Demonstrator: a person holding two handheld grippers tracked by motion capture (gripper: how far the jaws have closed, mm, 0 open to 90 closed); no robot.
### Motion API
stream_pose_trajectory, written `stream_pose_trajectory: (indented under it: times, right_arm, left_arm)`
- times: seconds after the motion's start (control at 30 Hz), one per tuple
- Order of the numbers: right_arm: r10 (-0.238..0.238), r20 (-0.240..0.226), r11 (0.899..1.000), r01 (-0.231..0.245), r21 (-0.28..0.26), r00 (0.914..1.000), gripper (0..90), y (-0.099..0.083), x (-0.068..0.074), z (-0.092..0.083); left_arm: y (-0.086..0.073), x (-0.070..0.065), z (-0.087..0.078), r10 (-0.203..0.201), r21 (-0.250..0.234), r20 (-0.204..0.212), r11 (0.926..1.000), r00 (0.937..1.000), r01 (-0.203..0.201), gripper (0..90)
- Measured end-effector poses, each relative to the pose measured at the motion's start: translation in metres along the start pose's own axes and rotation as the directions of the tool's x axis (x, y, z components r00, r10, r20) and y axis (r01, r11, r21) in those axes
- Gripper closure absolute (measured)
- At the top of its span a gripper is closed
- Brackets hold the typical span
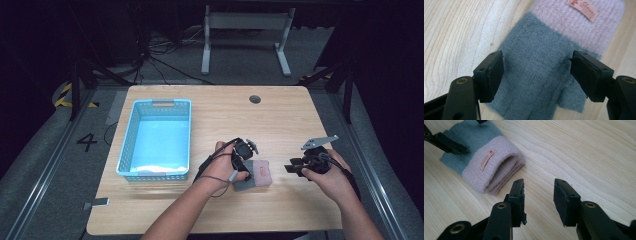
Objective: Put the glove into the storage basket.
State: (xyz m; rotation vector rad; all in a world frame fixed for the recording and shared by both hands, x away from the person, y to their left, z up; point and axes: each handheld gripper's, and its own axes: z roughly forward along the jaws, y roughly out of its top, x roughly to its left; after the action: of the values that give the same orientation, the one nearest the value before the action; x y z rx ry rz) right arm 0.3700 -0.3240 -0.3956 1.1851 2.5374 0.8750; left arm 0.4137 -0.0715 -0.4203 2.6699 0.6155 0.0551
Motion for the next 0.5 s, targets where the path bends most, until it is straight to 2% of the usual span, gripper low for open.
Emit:
stream_pose_trajectory:
  times: [0.2,0.5]
  right_arm:
    - [-0.002,-0.001,1.000,0.002,-0.011,1.0000,58.8,0.000,-0.001,0.000]
    - [-0.001,0.005,1.000,0.001,-0.019,1.0000,58.7,0.000,-0.001,-0.001]
  left_arm:
    - [0.002,-0.002,0.009,0.005,0.041,-0.011,0.9992,0.9999,-0.005,20.8]
    - [0.003,-0.005,0.014,0.014,0.055,-0.029,0.9984,0.9995,-0.013,19.8]
